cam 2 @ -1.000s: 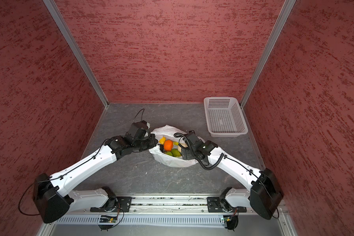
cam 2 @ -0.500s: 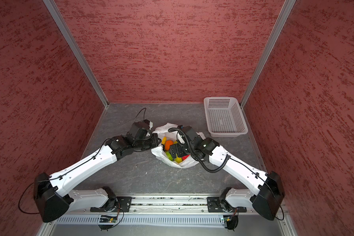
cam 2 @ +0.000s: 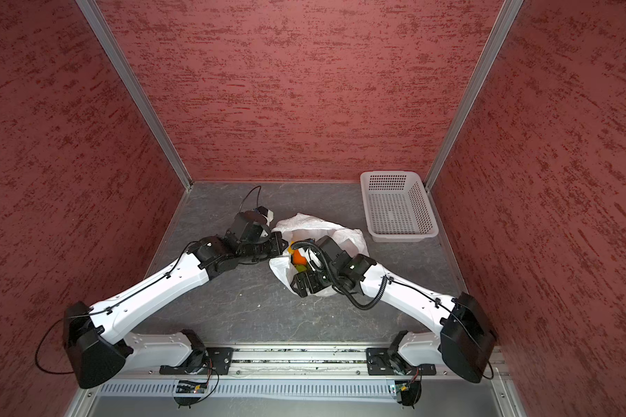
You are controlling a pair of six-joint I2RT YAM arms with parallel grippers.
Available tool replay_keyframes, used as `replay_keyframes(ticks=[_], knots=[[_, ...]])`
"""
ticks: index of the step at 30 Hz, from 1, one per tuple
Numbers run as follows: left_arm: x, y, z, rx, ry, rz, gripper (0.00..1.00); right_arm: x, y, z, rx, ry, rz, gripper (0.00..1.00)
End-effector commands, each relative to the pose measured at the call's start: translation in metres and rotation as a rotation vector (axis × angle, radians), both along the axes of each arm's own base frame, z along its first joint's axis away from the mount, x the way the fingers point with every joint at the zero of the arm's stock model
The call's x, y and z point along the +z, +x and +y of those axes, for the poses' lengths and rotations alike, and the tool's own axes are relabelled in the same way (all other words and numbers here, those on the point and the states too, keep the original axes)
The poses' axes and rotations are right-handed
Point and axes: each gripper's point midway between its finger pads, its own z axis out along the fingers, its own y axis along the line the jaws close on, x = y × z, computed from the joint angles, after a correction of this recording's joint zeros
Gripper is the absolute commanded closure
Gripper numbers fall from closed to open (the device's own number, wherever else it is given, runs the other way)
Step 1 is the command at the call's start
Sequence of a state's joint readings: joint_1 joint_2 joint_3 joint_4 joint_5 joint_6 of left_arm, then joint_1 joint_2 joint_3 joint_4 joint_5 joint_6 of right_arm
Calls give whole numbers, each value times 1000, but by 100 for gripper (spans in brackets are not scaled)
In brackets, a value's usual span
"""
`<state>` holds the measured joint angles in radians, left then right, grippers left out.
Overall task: Untie the knot of the plastic bag and take out the fruit
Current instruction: Untie the plastic bag at the center of the table.
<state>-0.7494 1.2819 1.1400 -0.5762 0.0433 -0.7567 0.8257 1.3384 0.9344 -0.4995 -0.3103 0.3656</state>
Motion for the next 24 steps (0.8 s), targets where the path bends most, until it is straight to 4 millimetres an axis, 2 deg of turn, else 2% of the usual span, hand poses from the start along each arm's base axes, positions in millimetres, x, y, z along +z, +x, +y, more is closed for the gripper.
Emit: replay_keyframes(ticks=[1,3,8,11,14,16,17,20,23,24], knots=[[7,-8,-7,-66,29,-42,100,12,37,12,-45,51,-62,2],[0,-18,-6,-90,60,-35,100,16,60,9,-94,54,-75,2],[-24,-40,2,-122,115,-13,100,7,111,-10,-203,-12,-91,2],[-35,-48,6,-139,153,-7,100,10,145,-43,-359,-109,-176,2],[-40,-55,8,-152,169,1,100,16,169,-94,-582,-191,-238,2],[-43,-60,9,-155,177,7,100,14,173,-116,-647,-243,-264,2],[-43,-61,8,-155,177,10,100,12,171,-120,-648,-258,-253,2],[-43,-63,2,-157,161,16,100,-6,153,-113,-566,-261,-174,1],[-40,-62,-6,-154,149,13,100,-20,119,-101,-484,-221,-114,2],[-39,-61,-7,-145,142,12,100,-18,108,-98,-466,-203,-109,2]])
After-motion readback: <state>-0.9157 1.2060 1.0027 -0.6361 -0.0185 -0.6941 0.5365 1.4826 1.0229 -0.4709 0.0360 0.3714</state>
